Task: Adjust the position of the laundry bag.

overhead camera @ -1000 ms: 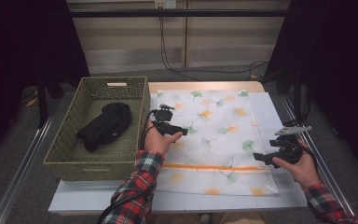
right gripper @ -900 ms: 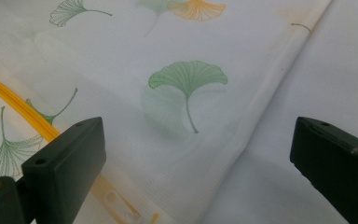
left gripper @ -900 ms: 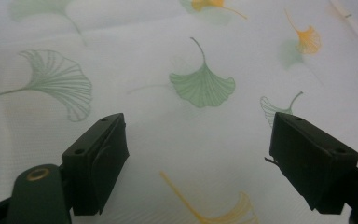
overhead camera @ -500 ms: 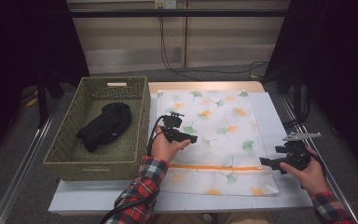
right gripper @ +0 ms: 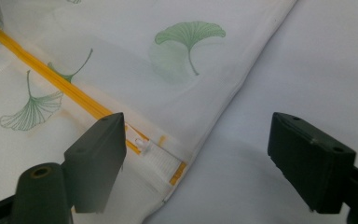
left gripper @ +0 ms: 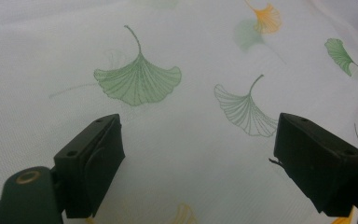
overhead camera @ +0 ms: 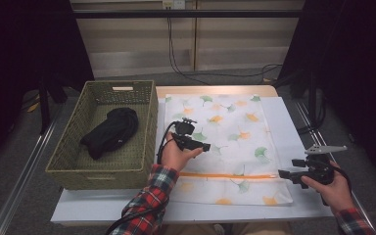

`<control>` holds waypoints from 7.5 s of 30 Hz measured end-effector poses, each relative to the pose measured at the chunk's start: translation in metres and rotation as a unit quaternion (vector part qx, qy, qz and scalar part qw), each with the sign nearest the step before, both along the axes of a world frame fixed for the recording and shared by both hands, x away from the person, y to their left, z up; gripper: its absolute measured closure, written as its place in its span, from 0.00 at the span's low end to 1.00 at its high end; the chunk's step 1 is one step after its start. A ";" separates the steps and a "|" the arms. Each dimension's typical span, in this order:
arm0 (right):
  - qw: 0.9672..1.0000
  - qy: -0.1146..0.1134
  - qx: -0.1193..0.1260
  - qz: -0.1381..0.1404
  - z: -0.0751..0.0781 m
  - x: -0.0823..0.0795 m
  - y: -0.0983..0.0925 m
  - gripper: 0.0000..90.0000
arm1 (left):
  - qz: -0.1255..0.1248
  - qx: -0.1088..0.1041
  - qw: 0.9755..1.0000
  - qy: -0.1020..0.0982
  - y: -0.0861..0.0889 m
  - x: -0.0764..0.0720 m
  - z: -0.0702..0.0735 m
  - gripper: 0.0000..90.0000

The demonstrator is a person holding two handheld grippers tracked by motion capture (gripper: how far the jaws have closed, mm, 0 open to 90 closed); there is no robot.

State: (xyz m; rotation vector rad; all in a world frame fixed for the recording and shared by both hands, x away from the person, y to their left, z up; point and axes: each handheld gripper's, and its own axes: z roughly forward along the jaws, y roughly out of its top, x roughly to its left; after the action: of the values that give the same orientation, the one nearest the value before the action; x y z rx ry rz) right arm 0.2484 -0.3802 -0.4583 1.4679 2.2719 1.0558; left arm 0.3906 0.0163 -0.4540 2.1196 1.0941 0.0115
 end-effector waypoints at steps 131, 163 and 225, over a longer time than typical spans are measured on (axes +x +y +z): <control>0.991 0.040 0.104 0.067 0.016 0.037 0.039 0.96 | -0.139 -0.044 0.989 0.016 -0.072 -0.049 0.013 0.17; 0.991 0.035 0.105 0.073 0.016 0.040 0.047 0.95 | -0.197 -0.081 0.977 0.020 -0.106 -0.053 0.015 0.80; 0.991 0.029 0.113 0.068 0.015 0.038 0.048 0.96 | -0.186 -0.066 0.980 0.031 -0.115 -0.045 0.016 0.87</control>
State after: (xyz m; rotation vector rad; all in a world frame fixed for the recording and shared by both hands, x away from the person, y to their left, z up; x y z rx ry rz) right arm 0.2859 -0.3326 -0.4430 1.4581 2.3879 1.3675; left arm 0.3457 -0.0990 -0.4384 2.1835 0.6956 -0.2980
